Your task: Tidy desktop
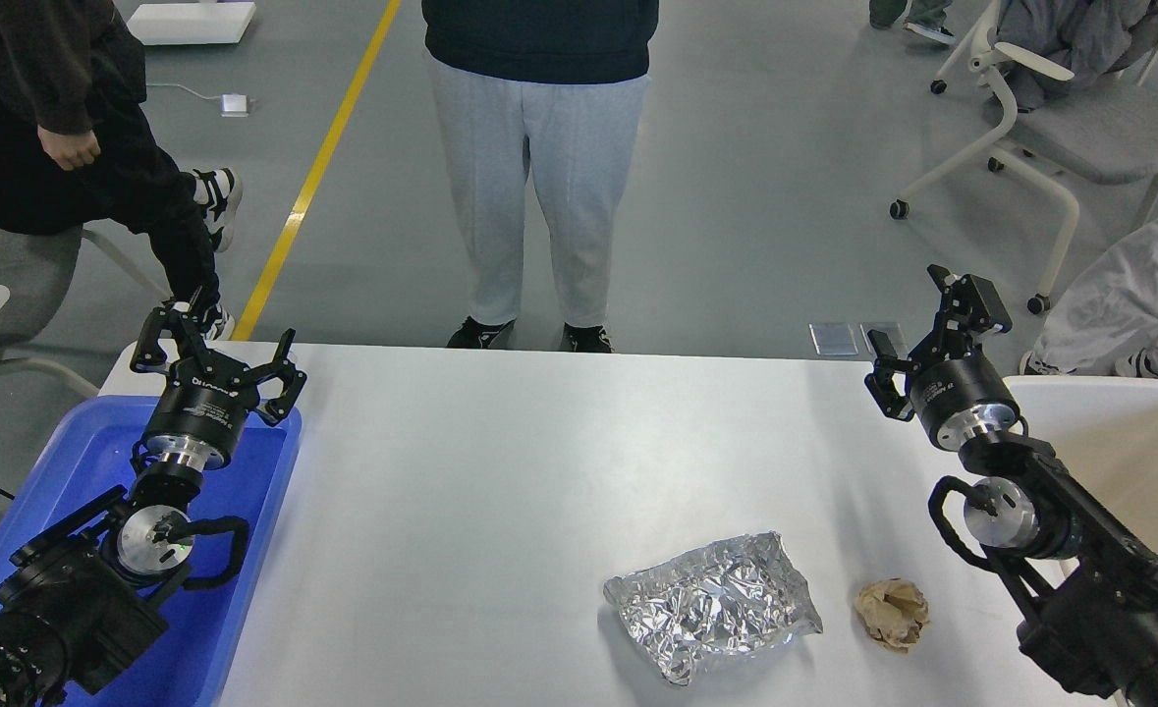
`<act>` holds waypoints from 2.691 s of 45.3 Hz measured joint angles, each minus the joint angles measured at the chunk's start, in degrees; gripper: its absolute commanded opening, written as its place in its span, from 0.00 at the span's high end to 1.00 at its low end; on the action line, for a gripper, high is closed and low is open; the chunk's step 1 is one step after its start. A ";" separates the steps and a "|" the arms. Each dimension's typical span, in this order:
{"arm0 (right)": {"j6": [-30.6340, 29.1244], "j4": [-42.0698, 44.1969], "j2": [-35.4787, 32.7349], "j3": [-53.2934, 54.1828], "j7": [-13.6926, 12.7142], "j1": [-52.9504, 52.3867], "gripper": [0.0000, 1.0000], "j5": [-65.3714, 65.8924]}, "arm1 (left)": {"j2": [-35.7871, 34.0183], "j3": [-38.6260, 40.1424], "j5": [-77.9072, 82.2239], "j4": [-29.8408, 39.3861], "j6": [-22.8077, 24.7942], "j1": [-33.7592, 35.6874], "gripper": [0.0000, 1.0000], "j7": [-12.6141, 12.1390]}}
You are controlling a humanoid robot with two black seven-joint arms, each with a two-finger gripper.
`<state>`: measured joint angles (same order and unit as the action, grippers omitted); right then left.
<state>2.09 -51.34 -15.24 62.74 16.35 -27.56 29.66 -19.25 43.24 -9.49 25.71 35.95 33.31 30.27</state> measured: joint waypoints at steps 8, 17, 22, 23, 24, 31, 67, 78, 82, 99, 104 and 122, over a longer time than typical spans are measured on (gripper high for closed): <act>-0.83 -3.31 -4.48 -6.27 -1.33 -1.01 0.00 0.47 | 0.00 0.00 0.00 -0.02 0.00 0.00 0.00 -0.04; -0.91 -7.09 -10.31 -14.84 -1.93 -3.95 0.00 4.23 | 0.00 0.00 0.00 -0.02 0.00 0.00 0.00 -0.03; -0.66 -9.37 -13.57 -20.49 -2.08 -6.32 0.00 7.45 | 0.00 0.00 0.00 0.00 0.00 0.00 0.00 -0.03; -0.53 -9.75 -14.11 -21.53 -2.09 -6.83 0.00 8.14 | 0.00 0.00 0.00 0.00 0.00 0.00 0.00 -0.03; -0.37 -10.26 -14.87 -23.05 -2.11 -7.50 0.00 9.15 | 0.00 0.00 0.00 0.00 0.00 0.00 0.00 -0.03; 0.27 -13.59 -18.69 -31.28 -2.21 -11.21 0.00 14.40 | 0.00 0.00 0.00 0.00 0.00 0.00 0.00 -0.03; -2.78 -17.27 -24.24 -76.09 -2.82 -37.33 0.00 35.27 | 0.00 0.00 0.00 -0.02 0.00 0.00 0.00 0.00; -3.23 -18.17 -23.56 -82.01 -3.23 -38.99 0.00 43.58 | 0.00 0.00 0.00 -0.03 0.00 0.00 0.00 0.00; -3.32 -18.73 -22.97 -83.03 -3.37 -39.29 0.00 46.06 | 0.00 0.00 0.00 -0.03 0.00 0.00 0.00 0.00; -4.34 -18.74 -19.55 -84.49 -4.53 -37.72 0.00 44.86 | 0.00 0.00 0.00 -0.03 0.00 0.00 0.00 -0.01; -4.64 -17.81 -18.88 -84.71 -4.68 -36.16 0.00 44.66 | 0.00 0.00 0.00 -0.03 0.00 0.00 0.00 -0.01; -4.97 -13.20 -15.01 -84.47 -6.85 -31.45 0.00 44.10 | 0.00 0.00 0.00 -0.02 0.00 0.00 0.00 -0.01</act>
<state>-2.87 -64.53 -30.25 -21.73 9.51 -59.01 73.76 -19.25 43.24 -9.49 25.69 35.95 33.31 30.26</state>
